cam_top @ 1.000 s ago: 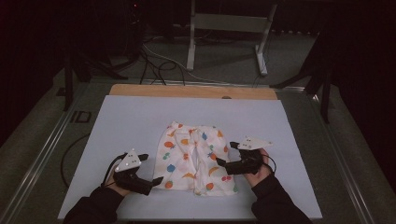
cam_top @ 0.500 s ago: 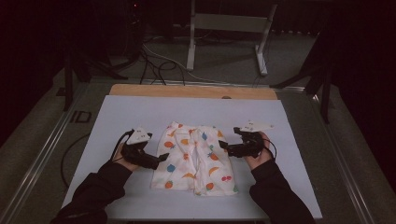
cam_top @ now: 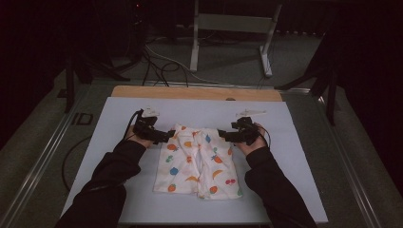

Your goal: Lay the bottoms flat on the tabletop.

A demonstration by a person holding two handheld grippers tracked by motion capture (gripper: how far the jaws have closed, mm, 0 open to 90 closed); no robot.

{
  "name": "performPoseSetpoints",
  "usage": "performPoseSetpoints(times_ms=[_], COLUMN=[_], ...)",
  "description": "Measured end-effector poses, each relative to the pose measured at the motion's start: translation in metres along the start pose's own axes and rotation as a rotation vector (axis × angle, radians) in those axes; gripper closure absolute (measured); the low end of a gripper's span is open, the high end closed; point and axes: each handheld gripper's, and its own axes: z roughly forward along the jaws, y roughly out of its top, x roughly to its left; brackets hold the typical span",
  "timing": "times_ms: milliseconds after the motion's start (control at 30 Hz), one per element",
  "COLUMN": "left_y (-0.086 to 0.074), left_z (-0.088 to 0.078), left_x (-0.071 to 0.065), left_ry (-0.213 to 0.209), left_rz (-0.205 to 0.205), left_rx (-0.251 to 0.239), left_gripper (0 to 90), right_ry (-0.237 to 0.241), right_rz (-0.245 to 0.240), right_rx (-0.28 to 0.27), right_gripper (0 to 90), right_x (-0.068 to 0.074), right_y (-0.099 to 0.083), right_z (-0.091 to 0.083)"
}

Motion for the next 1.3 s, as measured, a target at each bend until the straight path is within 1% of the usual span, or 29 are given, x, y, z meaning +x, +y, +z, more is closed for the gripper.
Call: performPoseSetpoints(times_ms=[33, 67, 100, 133, 167, 200, 233, 267, 300, 333, 400, 433, 467, 533, 600, 633, 667, 733, 767, 833, 867, 933, 967, 1033, 1100, 1133, 1167, 1233, 1300], left_y=[0.0, 0.0, 0.0, 0.0, -0.002, -0.002, -0.003, -0.004, -0.006, -0.008, -0.011, -0.012, -0.012, -0.014, -0.015, -0.015, -0.016, -0.016, -0.015, -0.014, -0.013, -0.012, -0.011, -0.01, -0.009, -0.009, -0.008, -0.007, -0.005], left_z=[0.004, 0.004, 0.013, 0.013, 0.021, 0.021, 0.025, 0.029, 0.032, 0.036, 0.042, 0.046, 0.048, 0.054, 0.057, 0.058, 0.059, 0.062, 0.063, 0.064, 0.064, 0.065, 0.065, 0.066, 0.067, 0.068, 0.069, 0.071, 0.072], left_x=[0.004, 0.004, 0.01, 0.01, 0.013, 0.013, 0.014, 0.015, 0.015, 0.014, 0.013, 0.012, 0.011, 0.009, 0.007, 0.007, 0.007, 0.005, 0.005, 0.004, 0.004, 0.004, 0.004, 0.004, 0.005, 0.005, 0.005, 0.003, 0.0], left_ry=[-0.007, -0.007, -0.001, -0.001, 0.008, 0.008, 0.01, 0.01, 0.004, -0.007, -0.03, -0.037, -0.038, -0.033, -0.03, -0.025, -0.029, -0.043, -0.045, -0.058, -0.069, -0.07, -0.074, -0.066, -0.077, -0.08, -0.086, -0.082, -0.073], left_rz=[-0.019, -0.019, -0.034, -0.034, -0.027, -0.027, -0.037, -0.053, -0.058, -0.065, -0.078, -0.07, -0.058, -0.031, -0.01, -0.007, -0.007, 0.005, 0.009, 0.013, 0.01, 0.018, 0.011, 0.014, 0.007, 0.007, 0.003, 0.015, 0.022], left_rx=[0.002, 0.002, 0.016, 0.016, 0.029, 0.029, 0.035, 0.036, 0.036, 0.037, 0.047, 0.057, 0.062, 0.083, 0.096, 0.098, 0.097, 0.099, 0.1, 0.104, 0.105, 0.111, 0.112, 0.116, 0.119, 0.119, 0.12, 0.126, 0.132], left_gripper=[1.9, 1.9, 2.1, 2.3, 2.5, 4.0, 5.8, 5.8, 7.9, 10.1, 15.5, 16.5, 20.6, 25.0, 30.2, 33.3, 35.9, 41.6, 42.5, 47.5, 48.8, 55.1, 58.1, 64.2, 69.8, 73.7, 74.4, 82.8, 87.5], right_ry=[0.001, -0.002, -0.022, -0.022, -0.028, -0.028, -0.05, -0.05, -0.049, -0.064, -0.048, -0.051, -0.05, -0.059, -0.101, -0.123, -0.131, -0.112, -0.118, -0.111, -0.112, -0.121, -0.136, -0.149, -0.159, -0.175, -0.181, -0.176, -0.17], right_rz=[0.008, 0.024, 0.025, 0.025, 0.039, 0.039, 0.053, 0.053, 0.056, 0.057, 0.065, 0.069, 0.066, 0.055, -0.003, -0.031, -0.038, -0.037, -0.039, -0.035, -0.036, -0.039, -0.046, -0.043, -0.043, -0.051, -0.06, -0.058, -0.052], right_rx=[0.008, 0.016, 0.027, 0.027, 0.047, 0.047, 0.081, 0.081, 0.097, 0.11, 0.12, 0.127, 0.142, 0.163, 0.167, 0.167, 0.168, 0.19, 0.193, 0.205, 0.21, 0.211, 0.207, 0.195, 0.19, 0.194, 0.197, 0.197, 0.197], right_gripper=[28.2, 30.6, 31.8, 31.8, 35.6, 35.6, 37.0, 37.0, 37.5, 37.9, 41.9, 44.1, 46.4, 51.5, 57.6, 67.0, 68.0, 76.3, 78.1, 89.0, 89.3, 89.9, 90.0, 90.0, 90.0, 90.0, 90.0, 90.0, 90.0], right_x=[-0.003, -0.005, -0.007, -0.007, -0.01, -0.01, -0.011, -0.011, -0.011, -0.011, -0.011, -0.01, -0.009, -0.008, -0.006, -0.004, -0.003, -0.004, -0.004, -0.005, -0.006, -0.006, -0.007, -0.008, -0.01, -0.01, -0.011, -0.012, -0.013], right_y=[0.001, 0.002, 0.002, 0.002, 0.001, 0.001, 0.001, 0.001, 0.0, 0.0, -0.002, -0.003, -0.004, -0.005, -0.008, -0.01, -0.01, -0.011, -0.011, -0.01, -0.01, -0.009, -0.008, -0.007, -0.006, -0.005, -0.004, -0.004, -0.004], right_z=[0.004, 0.008, 0.012, 0.012, 0.02, 0.02, 0.028, 0.028, 0.032, 0.036, 0.041, 0.044, 0.047, 0.05, 0.051, 0.051, 0.051, 0.052, 0.053, 0.053, 0.052, 0.052, 0.051, 0.05, 0.049, 0.048, 0.048, 0.049, 0.048])
